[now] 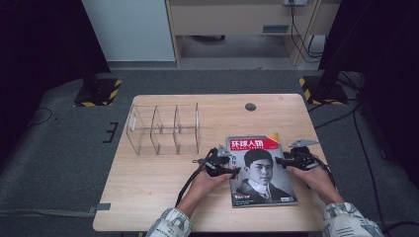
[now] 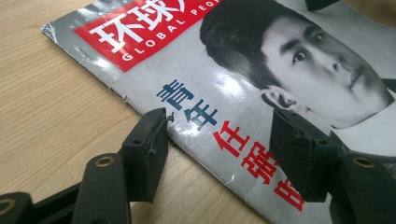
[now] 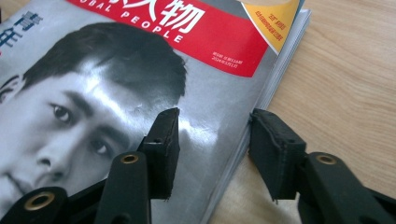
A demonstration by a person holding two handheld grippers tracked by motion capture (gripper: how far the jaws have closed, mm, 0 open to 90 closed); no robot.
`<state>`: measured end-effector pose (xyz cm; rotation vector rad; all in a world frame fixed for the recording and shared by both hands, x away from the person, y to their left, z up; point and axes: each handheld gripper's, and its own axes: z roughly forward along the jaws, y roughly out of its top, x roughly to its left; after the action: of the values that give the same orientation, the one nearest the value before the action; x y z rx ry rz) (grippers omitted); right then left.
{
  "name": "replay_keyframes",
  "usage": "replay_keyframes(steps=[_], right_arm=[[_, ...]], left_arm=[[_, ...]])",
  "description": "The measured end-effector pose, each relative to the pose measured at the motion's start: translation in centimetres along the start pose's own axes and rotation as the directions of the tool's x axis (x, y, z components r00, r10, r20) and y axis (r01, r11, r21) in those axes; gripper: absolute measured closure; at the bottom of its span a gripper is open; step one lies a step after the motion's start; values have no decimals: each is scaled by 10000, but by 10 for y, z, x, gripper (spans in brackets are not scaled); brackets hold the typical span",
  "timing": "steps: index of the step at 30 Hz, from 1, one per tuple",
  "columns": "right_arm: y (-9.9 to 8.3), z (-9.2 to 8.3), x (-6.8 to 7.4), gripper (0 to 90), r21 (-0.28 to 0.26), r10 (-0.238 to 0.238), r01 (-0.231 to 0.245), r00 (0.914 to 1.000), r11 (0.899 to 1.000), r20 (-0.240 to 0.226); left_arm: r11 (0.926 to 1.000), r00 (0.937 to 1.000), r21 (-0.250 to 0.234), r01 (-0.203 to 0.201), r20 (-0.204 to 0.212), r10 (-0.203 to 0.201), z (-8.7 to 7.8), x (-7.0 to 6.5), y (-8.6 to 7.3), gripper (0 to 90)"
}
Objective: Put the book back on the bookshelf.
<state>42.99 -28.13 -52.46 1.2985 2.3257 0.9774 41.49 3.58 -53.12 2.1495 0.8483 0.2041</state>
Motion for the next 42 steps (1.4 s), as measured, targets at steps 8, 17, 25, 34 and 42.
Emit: replay_keyframes(steps=[8,17,25,34,42], right_arm=[[-8,-11,23,567,340,-762,773,9965,9964,-344],[10,5,7,342,-24,-299,300,9995,9995,118],[27,27,5,350,230,-218,220,9997,9995,-99],[28,10,1,661,-188,-446,441,9986,9989,-278],[32,12,11,648,-129,-805,799,9952,9967,-559]], left_arm=[[9999,9998,15,-163,-120,163,-17,-3,-16,358],[9993,9994,139,-348,-44,348,-23,-14,-23,349],[9993,9994,48,-358,15,358,-23,-13,-24,348],[9986,9985,47,-521,-158,522,-22,-16,-24,346],[9984,9983,62,-560,-134,561,-22,-15,-24,346]])
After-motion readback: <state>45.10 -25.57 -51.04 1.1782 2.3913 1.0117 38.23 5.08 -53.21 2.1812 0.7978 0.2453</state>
